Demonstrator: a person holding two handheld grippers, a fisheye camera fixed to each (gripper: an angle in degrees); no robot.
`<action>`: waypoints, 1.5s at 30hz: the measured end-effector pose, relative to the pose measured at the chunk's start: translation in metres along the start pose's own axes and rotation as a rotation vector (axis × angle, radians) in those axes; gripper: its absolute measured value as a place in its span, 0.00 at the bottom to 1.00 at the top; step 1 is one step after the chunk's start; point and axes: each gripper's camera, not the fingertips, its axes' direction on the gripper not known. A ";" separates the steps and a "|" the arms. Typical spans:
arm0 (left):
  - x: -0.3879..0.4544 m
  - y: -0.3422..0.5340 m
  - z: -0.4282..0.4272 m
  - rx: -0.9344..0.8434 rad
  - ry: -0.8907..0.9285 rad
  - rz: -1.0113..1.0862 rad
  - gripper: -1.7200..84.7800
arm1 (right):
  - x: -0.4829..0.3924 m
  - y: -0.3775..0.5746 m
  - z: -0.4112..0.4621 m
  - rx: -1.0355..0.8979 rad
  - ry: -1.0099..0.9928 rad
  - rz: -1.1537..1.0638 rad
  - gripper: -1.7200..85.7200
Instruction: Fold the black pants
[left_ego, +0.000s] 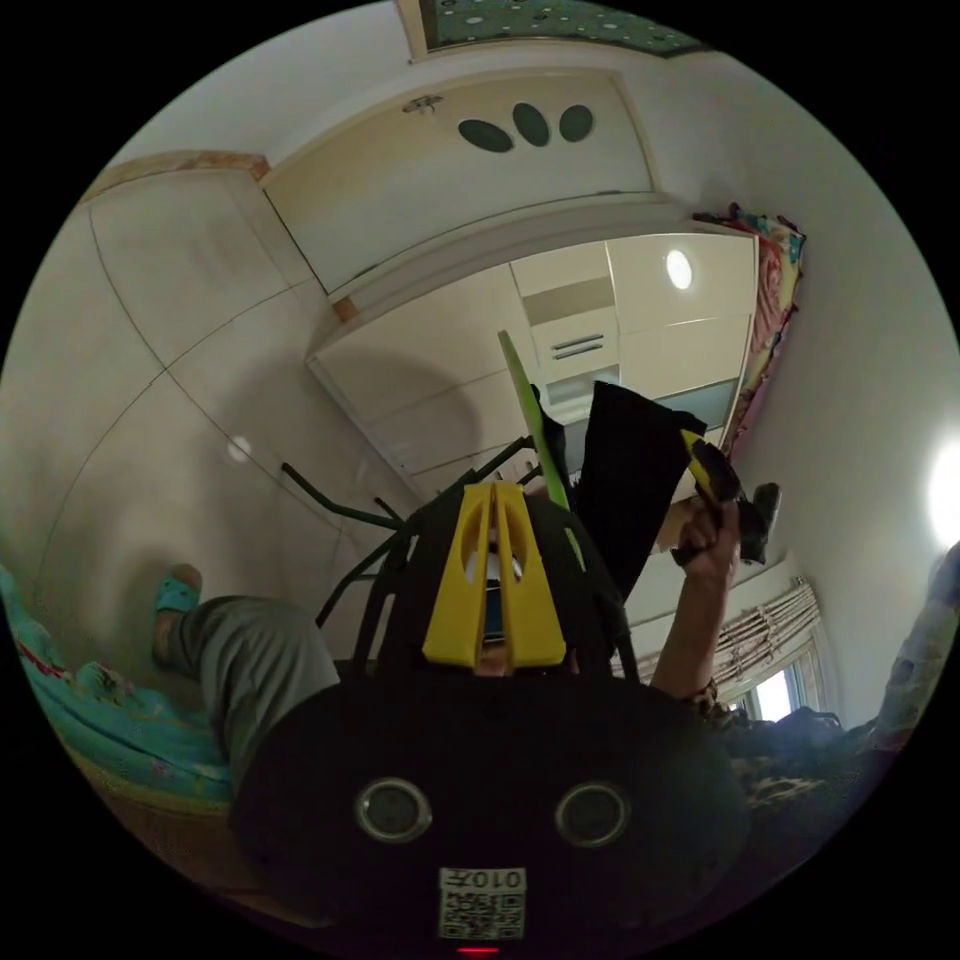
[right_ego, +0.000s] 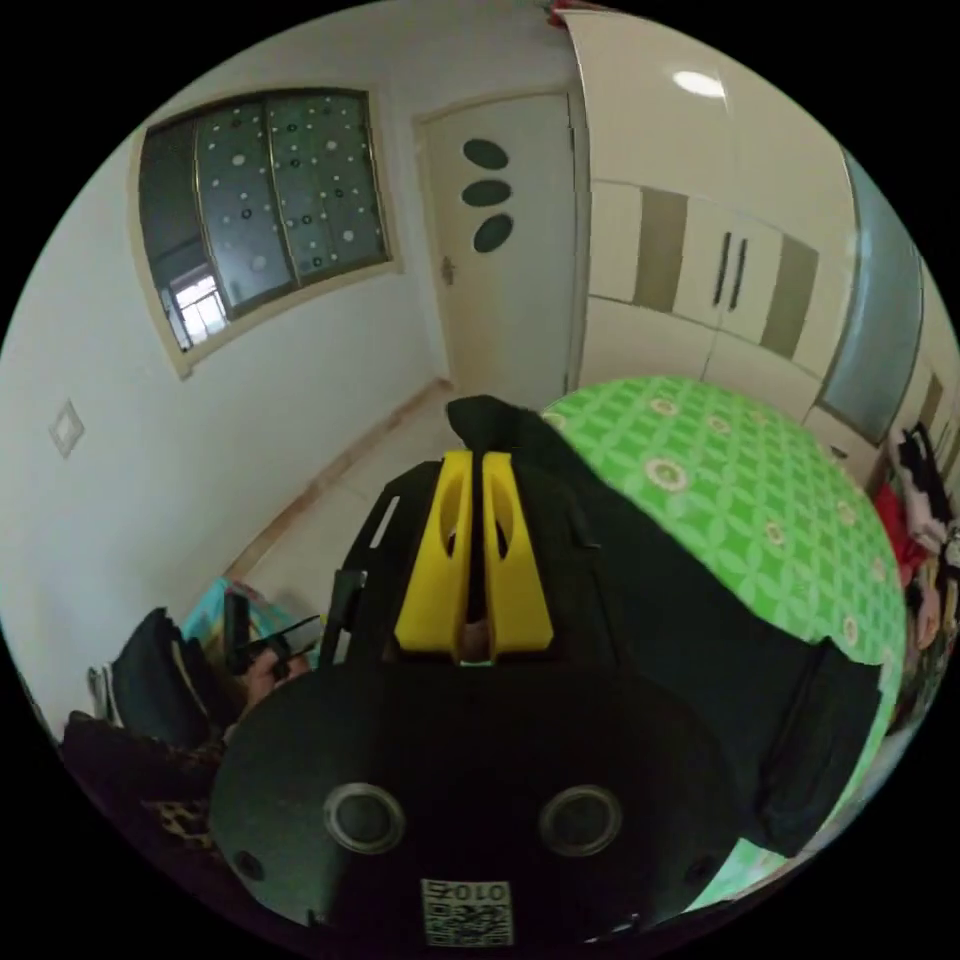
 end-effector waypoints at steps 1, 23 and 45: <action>0.001 0.000 0.004 -0.002 0.009 0.005 0.02 | 0.000 0.005 0.024 -0.062 -0.036 -0.011 0.06; 0.112 0.022 0.145 -0.217 0.142 0.367 0.02 | 0.156 0.136 0.004 -0.098 -0.584 -0.020 0.08; 0.110 -0.060 0.513 -0.592 -0.104 0.271 0.02 | 0.370 0.209 -0.070 -0.380 0.641 0.482 0.16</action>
